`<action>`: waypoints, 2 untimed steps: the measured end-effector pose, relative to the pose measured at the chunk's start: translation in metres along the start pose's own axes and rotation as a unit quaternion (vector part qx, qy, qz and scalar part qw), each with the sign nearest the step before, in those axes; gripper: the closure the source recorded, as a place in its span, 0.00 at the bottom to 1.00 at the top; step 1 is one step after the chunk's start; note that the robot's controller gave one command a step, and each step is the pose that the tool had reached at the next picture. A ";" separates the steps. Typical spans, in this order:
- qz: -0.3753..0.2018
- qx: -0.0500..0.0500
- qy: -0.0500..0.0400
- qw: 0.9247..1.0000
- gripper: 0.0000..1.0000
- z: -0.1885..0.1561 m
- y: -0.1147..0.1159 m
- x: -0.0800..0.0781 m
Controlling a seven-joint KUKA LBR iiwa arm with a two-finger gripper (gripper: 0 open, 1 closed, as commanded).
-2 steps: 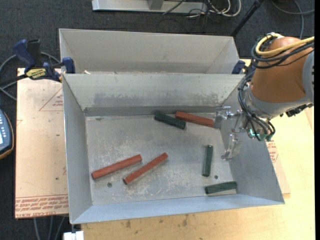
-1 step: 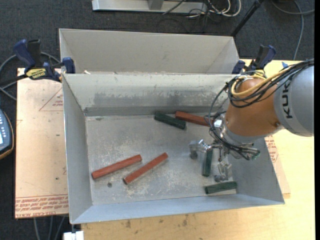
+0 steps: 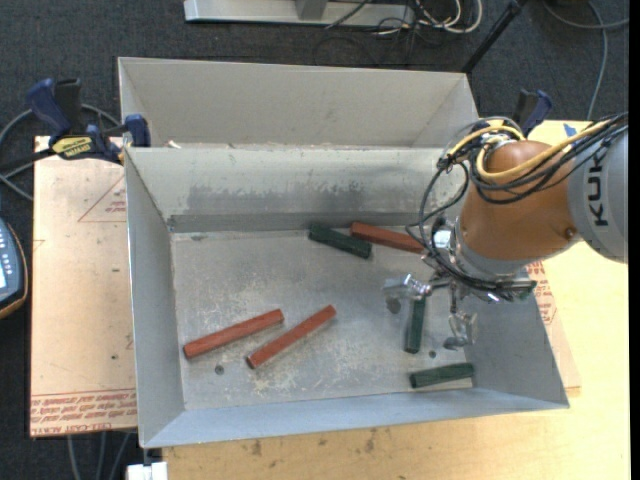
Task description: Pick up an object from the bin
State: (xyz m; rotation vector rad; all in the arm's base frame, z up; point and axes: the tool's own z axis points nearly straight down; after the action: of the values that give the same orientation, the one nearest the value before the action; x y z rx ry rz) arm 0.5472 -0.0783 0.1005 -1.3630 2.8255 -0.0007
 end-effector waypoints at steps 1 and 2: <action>-0.122 -0.001 0.001 0.993 0.00 0.001 0.001 0.005; -0.216 -0.002 0.001 0.976 0.00 0.032 -0.007 0.000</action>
Offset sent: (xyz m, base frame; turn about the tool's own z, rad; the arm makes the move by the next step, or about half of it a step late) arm -0.0045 -0.0044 -0.0005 -0.2478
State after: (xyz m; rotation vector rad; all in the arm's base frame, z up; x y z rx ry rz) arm 0.5531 -0.0830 0.0688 -1.9418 2.4677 0.0031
